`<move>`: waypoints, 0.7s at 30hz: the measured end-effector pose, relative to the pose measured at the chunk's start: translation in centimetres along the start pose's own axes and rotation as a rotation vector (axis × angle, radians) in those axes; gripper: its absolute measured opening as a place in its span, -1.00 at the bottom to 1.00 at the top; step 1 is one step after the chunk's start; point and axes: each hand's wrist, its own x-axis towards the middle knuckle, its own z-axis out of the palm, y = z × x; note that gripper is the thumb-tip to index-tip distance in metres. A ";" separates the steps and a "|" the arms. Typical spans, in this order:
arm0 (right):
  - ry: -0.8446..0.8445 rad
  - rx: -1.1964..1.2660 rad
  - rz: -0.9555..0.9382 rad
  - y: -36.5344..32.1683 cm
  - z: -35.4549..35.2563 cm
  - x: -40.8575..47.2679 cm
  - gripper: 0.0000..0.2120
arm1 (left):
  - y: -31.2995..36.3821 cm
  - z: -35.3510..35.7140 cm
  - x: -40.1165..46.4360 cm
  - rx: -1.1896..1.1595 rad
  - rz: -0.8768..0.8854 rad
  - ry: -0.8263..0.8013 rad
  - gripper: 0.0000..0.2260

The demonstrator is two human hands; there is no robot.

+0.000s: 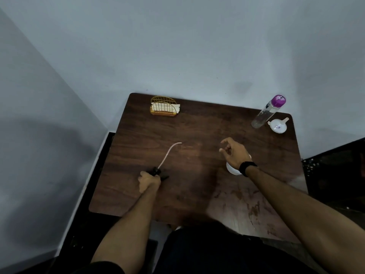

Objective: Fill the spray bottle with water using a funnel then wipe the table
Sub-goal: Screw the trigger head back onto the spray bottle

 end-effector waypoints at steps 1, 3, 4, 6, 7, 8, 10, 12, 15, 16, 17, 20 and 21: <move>-0.010 0.000 -0.007 -0.4 0.3 0.0 -0.77 | -0.1 0.0 0.1 0.044 0.043 -0.009 -0.48; -0.036 -0.002 -0.023 -1.0 0.8 -0.1 -0.79 | -0.4 0.1 0.1 0.088 0.135 -0.005 -0.51; -0.047 -0.002 -0.033 -1.3 1.0 -0.2 -0.79 | -0.4 0.2 -0.1 0.082 0.180 0.000 -0.53; -0.066 0.001 -0.057 -1.8 1.4 -0.2 -0.81 | -0.4 0.4 -0.5 0.010 0.246 -0.008 -0.58; -0.075 0.002 -0.064 -2.1 1.7 -0.2 -0.81 | -0.4 0.4 -0.7 -0.032 0.270 -0.027 -0.61; -0.084 0.000 -0.067 -2.2 1.9 -0.1 -0.81 | -0.2 0.4 -0.9 -0.067 0.298 -0.051 -0.63; -0.087 -0.015 -0.089 -2.4 2.2 0.0 -0.78 | 0.4 0.5 -1.2 -0.119 0.370 -0.104 -0.66; -0.086 -0.049 -0.138 -2.4 2.3 0.2 -0.71 | 1.5 0.5 -1.4 -0.148 0.461 -0.157 -0.70; -0.119 -0.066 -0.188 -2.3 2.0 0.3 -0.57 | 4.2 0.2 -2.0 -0.174 0.610 -0.192 -0.73; -0.135 -0.071 -0.194 -2.4 2.1 0.4 -0.52 | 5.0 0.1 -2.0 -0.190 0.665 -0.190 -0.72; -0.137 -0.076 -0.194 -2.1 1.8 0.4 -0.48 | 6.2 0.1 -2.2 -0.205 0.728 -0.194 -0.72; -0.085 -0.079 -0.180 -1.2 0.8 0.5 -0.44 | 10.1 -0.5 -4.2 -0.270 0.836 -0.240 -0.78; -0.063 -0.076 -0.169 -0.9 0.4 0.6 -0.46 | 11.4 -0.8 -5.0 -0.299 0.864 -0.255 -0.80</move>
